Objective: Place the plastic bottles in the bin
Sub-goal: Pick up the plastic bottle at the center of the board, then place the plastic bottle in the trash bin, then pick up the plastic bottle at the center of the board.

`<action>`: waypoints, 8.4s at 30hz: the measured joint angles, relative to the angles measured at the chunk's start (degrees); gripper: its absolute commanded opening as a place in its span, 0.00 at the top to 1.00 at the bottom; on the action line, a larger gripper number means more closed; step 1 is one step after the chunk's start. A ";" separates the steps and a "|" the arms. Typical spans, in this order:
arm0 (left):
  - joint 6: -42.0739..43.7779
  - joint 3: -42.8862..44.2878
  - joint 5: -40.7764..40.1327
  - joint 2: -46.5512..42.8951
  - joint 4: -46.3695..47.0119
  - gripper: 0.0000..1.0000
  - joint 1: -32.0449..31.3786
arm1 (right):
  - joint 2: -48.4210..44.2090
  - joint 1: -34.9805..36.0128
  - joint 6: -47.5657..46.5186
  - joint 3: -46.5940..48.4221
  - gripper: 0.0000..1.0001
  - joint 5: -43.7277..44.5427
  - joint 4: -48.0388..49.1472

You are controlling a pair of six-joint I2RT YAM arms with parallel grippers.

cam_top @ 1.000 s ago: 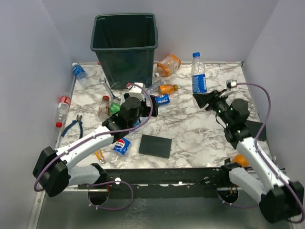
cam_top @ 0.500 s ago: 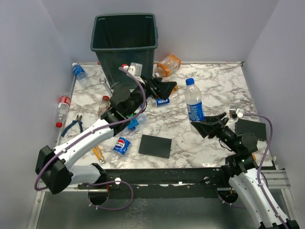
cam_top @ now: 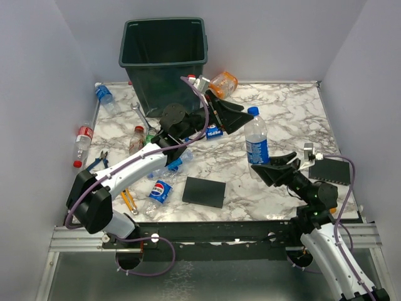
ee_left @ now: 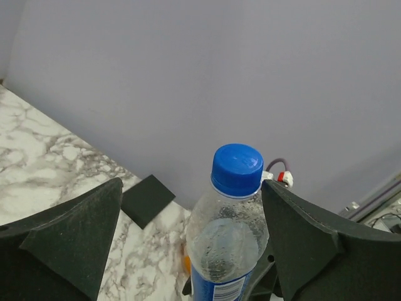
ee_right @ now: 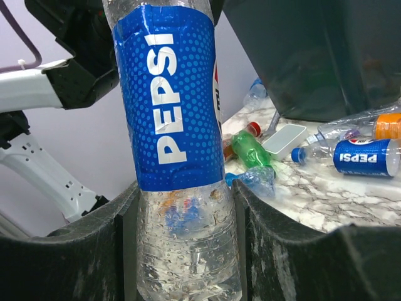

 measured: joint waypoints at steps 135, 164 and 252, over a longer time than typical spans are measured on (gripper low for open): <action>32.54 -0.28 -22.58 -11.96 -19.23 0.01 3.43 | 42.36 1.33 -0.94 21.66 0.01 24.79 -29.83; 24.48 -26.01 -41.86 -26.45 -31.58 0.01 2.91 | 92.72 6.36 -34.69 64.28 0.10 25.77 -26.67; 18.32 -24.33 -31.01 -16.94 -33.66 0.01 2.93 | 84.89 20.00 -46.01 54.12 0.09 30.58 -43.69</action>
